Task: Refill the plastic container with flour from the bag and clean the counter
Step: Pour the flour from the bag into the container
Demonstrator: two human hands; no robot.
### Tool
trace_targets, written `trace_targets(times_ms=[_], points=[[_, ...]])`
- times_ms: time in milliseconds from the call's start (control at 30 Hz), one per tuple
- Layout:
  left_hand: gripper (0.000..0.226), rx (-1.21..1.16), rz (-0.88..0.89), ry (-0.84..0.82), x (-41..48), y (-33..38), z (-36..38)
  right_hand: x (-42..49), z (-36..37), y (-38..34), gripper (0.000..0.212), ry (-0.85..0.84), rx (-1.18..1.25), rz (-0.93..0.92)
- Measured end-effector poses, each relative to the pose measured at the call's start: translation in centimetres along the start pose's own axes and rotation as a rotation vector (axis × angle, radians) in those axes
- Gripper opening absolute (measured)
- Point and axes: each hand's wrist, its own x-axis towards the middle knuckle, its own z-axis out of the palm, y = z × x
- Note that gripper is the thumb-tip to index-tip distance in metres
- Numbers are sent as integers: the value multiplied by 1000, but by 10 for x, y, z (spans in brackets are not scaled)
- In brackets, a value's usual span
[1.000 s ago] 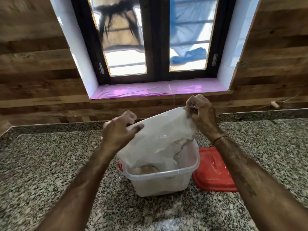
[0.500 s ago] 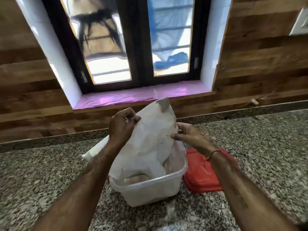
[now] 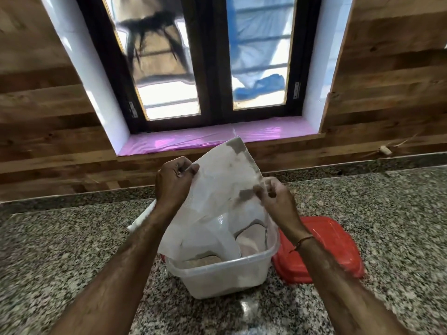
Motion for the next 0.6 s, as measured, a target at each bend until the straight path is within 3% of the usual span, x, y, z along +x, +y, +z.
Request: trace_targets(times_ms=[67,200,300,433,533,600], points=[[29,-1,-10,-4,1,-1,0,4,-7,-9,38,-4,184,-9],[26,57,7,-10,-3,9,8,21,-11,-29,10,78,214,-48],[25,85,17,5,-7,13,10,26,-8,-31,16,111,131,-42],[29,131,35,-41,-13,11,10,20,-7,-20,24,-78,152,-1],[28,194,51,-78,-17,14,12,19,-16,-18,29,-63,27,18],[25,247,102,-89,-18,20,15,22,-24,-32,52,-9,-66,-111]])
